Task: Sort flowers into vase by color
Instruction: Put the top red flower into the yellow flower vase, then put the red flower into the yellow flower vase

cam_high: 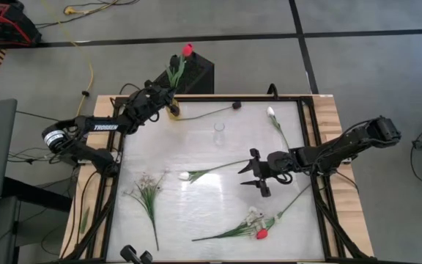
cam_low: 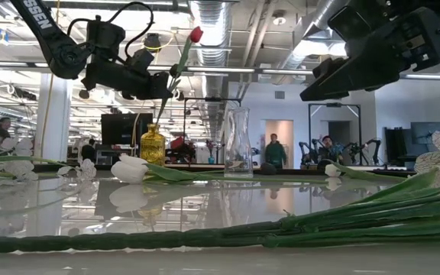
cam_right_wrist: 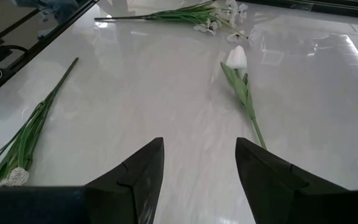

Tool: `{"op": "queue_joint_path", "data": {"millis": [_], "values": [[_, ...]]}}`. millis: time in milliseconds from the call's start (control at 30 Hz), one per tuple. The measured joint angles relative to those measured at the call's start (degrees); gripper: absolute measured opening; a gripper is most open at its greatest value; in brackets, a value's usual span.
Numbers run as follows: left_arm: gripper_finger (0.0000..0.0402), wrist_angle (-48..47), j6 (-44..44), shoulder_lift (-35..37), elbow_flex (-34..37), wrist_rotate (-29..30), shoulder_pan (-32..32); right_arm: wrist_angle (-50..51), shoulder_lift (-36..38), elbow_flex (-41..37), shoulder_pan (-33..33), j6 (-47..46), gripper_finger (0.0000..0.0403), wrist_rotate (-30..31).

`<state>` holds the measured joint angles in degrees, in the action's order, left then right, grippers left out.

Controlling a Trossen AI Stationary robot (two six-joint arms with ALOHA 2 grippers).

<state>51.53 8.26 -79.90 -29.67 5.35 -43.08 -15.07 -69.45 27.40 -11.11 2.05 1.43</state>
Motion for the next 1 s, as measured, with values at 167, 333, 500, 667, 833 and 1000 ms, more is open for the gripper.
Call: {"op": "queue_joint_path", "data": {"millis": [167, 333, 500, 667, 833, 1000], "values": [[0.0035, 0.0, 1.0, 0.0, 0.0, 0.0, 0.8, 0.0, 0.0, 0.0, 0.0, 0.0, 0.0223, 0.0], [0.0067, 0.0, 1.7, 0.1, 0.0, 2.6, 1.9, 0.0, 0.0, 0.0, 0.0, 0.0, 0.0223, 0.0], [0.0090, -0.4, 1.8, 1.3, 0.0, 4.4, 2.6, 0.0, 0.0, 0.0, 0.0, -0.1, 0.0223, 0.0], [0.0098, -2.5, 1.8, 5.0, 0.0, 4.3, 3.4, -0.1, 0.0, 0.0, 0.0, -0.1, 0.0223, 0.0], [0.0098, -9.0, 2.7, 11.2, 0.0, 4.4, 4.8, -0.5, 0.0, 0.0, 0.0, -0.1, 0.0223, 0.0], [0.0098, -19.0, 1.1, 17.5, 0.0, 6.3, 7.1, -0.5, 0.0, 0.0, 0.0, -0.4, 0.0223, 0.0]]}}
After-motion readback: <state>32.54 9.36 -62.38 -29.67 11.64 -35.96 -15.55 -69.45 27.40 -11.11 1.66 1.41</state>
